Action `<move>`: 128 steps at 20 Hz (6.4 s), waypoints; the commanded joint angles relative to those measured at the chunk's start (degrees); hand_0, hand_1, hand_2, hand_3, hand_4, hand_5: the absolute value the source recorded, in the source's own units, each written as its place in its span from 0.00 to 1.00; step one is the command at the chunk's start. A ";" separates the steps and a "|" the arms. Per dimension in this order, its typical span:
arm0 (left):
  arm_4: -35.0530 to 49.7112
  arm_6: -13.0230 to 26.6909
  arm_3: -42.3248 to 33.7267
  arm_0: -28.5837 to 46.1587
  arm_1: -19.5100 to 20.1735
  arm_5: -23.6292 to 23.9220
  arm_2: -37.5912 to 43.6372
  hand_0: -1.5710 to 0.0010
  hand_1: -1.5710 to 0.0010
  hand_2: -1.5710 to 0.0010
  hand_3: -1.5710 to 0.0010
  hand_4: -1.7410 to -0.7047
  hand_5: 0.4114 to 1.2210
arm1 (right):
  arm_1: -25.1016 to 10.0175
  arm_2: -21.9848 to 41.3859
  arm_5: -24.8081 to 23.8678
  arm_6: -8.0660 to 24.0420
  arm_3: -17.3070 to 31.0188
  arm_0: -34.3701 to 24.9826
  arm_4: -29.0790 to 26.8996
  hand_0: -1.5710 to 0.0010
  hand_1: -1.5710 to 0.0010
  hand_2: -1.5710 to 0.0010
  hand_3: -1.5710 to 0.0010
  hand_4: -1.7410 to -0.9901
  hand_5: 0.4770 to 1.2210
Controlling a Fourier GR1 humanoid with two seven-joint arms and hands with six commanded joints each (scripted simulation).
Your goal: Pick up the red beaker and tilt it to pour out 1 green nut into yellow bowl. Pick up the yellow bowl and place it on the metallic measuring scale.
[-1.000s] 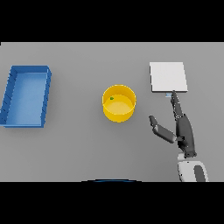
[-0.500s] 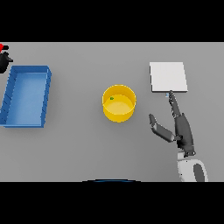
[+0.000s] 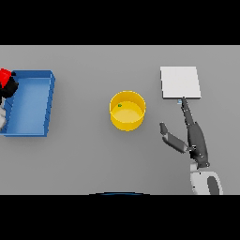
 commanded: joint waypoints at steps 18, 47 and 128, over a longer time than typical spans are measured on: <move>9.36 -5.23 -4.86 1.38 4.49 -14.60 -0.55 0.96 0.97 0.97 0.97 0.92 0.32 | -0.29 1.85 -1.18 3.44 -0.89 0.15 4.28 1.00 1.00 1.00 1.00 0.72 0.25; 9.44 -6.68 -3.90 0.86 3.48 -14.56 -0.88 1.00 1.00 1.00 1.00 0.91 0.39 | -15.89 24.84 26.24 -1.09 20.34 -37.15 27.76 1.00 1.00 1.00 1.00 0.66 0.28; 9.07 -0.83 -8.26 0.33 6.12 -13.85 -0.86 1.00 1.00 1.00 1.00 0.90 0.41 | -24.25 20.66 20.08 -2.68 65.54 -60.27 23.93 0.02 0.08 0.05 0.35 0.11 1.00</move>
